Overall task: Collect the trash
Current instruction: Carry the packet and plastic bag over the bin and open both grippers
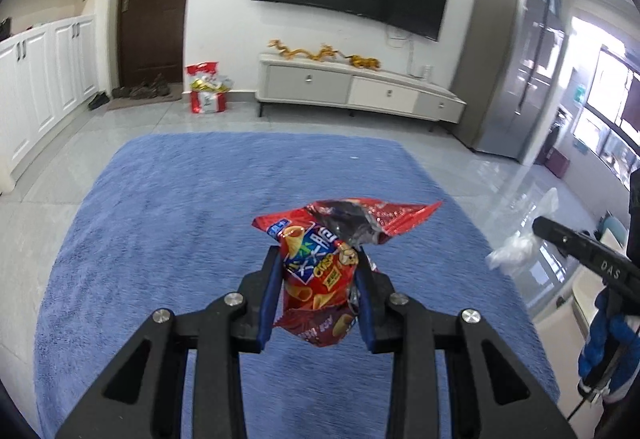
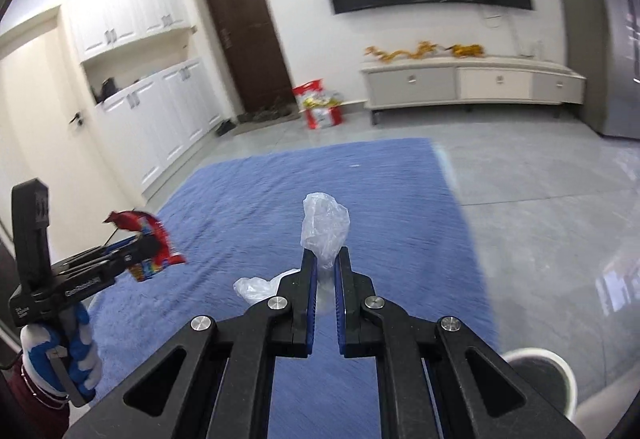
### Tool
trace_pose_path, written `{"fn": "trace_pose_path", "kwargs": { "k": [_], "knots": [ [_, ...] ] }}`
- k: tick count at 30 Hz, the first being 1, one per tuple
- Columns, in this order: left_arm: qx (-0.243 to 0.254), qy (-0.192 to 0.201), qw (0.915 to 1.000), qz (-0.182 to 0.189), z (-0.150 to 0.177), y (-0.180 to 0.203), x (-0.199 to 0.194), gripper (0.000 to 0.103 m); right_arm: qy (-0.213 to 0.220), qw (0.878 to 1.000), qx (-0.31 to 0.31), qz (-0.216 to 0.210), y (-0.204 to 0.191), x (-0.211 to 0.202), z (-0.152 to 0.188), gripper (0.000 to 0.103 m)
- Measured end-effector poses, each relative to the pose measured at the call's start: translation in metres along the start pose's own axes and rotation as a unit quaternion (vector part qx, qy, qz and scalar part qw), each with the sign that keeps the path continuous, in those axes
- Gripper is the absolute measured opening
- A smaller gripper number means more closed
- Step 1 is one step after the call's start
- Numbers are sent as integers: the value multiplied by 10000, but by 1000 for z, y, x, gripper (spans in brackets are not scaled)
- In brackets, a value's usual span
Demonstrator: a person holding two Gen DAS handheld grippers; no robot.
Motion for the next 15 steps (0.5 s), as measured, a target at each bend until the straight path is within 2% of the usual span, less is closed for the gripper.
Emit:
{"fn": "trace_pose_path", "kwargs": {
  "k": [9, 15],
  "knots": [
    [640, -122, 9963, 569, 4, 97, -5, 31, 443, 9938, 365, 954, 85, -87, 17, 8],
    [1182, -311, 9875, 992, 14, 173, 5, 31, 456, 9854, 833, 1410, 144, -117, 48, 9]
  ]
}}
Point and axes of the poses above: each gripper's, at about its wrist camera, not at the fingertips, and x roughly the way its jaws point, y to its right, z to its underside, the point moved 7 cm from there along x, roughly the way its jaws point, and after that the axes turned 5 degrees about -z, right-handed, at the moved point
